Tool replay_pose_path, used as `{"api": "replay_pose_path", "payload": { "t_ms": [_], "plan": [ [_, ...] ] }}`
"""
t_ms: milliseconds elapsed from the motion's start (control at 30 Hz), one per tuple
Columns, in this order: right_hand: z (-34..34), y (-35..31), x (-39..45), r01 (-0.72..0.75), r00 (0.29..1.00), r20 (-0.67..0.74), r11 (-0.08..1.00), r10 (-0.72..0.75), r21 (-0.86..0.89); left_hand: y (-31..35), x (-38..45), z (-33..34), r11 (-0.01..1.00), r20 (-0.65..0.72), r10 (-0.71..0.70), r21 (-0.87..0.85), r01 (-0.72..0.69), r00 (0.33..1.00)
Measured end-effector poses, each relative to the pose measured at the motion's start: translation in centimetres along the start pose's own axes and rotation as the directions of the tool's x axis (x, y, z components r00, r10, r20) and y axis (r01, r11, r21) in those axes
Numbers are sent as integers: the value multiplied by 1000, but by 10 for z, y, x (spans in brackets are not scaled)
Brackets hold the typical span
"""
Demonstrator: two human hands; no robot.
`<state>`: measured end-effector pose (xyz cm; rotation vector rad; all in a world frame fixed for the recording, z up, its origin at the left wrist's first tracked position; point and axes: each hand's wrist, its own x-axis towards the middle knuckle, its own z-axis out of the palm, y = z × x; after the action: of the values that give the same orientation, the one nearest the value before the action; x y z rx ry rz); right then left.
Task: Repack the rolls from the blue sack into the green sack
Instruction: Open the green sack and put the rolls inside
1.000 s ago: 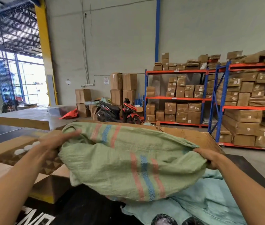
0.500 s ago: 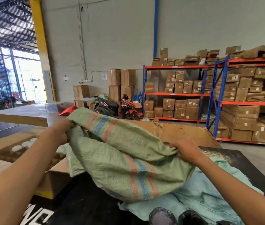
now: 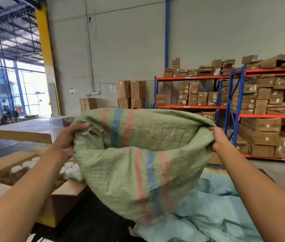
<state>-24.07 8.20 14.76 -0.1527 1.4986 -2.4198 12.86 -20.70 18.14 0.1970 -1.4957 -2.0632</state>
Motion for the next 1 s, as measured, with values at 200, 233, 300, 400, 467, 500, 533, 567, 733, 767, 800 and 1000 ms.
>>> {"api": "replay_pose_path", "payload": {
  "t_ms": [200,233,300,400,467,500,533,567,733,767,800,1000],
  "plan": [
    [7,-3,14,396,890,35,735,-454,-550,-20,16,49,977,-91,108,-173,-122,990],
    [4,6,16,363,897,69,638,-437,-679,-31,17,50,986,-130,85,-134,-102,988],
    [-5,26,22,302,883,65,456,-464,-837,-59,16,45,992,-192,55,-104,-76,980],
    [4,54,-15,392,873,191,414,-449,-821,-89,7,34,981,-247,-5,-191,-43,969],
    [16,73,-42,566,823,468,396,-322,-723,-101,6,25,969,-269,-50,-247,-19,962],
    [21,82,-50,626,776,588,387,-227,-677,-106,6,22,967,-285,-73,-253,-2,956],
    [29,90,-61,661,720,685,406,-109,-631,-112,5,20,970,-288,-95,-242,24,953],
    [37,98,-70,674,656,755,442,12,-592,-118,3,19,973,-286,-109,-228,43,952],
    [73,167,-80,787,470,687,88,554,-611,-164,-20,18,987,-267,-144,-109,118,953],
    [75,180,-75,795,498,655,4,568,-607,-172,-24,12,990,-232,-139,-36,134,963],
    [77,189,-71,774,554,641,-44,532,-632,-177,-28,6,984,-194,-158,50,170,968],
    [87,174,-43,505,853,521,319,-39,-802,-199,-23,-45,520,-185,-339,780,348,922]
  ]
}}
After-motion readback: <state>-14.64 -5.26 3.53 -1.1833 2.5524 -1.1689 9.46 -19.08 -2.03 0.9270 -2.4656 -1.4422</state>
